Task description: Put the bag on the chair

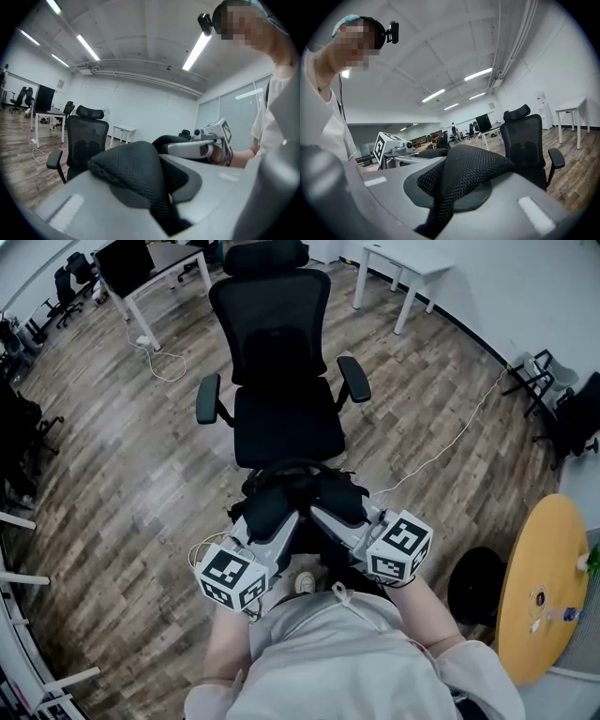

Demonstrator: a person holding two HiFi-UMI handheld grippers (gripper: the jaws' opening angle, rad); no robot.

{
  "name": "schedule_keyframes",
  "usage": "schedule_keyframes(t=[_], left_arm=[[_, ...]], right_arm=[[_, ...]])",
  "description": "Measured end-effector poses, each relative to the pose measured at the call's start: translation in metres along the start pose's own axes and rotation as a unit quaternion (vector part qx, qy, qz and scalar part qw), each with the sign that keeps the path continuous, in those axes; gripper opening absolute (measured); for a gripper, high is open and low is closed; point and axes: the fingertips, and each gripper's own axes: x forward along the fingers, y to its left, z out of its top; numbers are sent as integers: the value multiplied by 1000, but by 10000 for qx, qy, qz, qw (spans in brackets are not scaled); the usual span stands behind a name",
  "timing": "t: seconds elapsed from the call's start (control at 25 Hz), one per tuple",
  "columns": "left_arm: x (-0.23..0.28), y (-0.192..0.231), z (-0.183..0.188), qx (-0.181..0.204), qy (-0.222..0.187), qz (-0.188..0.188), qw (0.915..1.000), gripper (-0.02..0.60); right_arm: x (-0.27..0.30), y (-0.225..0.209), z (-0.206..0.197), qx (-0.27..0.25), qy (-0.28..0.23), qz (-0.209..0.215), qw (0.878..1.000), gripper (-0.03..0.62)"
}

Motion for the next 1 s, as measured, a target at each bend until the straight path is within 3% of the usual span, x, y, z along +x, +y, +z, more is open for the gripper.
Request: schedule_keyframes(t=[0.64, 1.0], left_arm=[[137, 111, 54, -277, -39, 837, 9961, 52], [200, 160, 97, -115, -167, 1106, 9937, 51]], right_arm=[[60, -169, 59, -190, 174, 967, 9950, 26], [85, -247, 109, -638, 113, 1400, 9880, 26]])
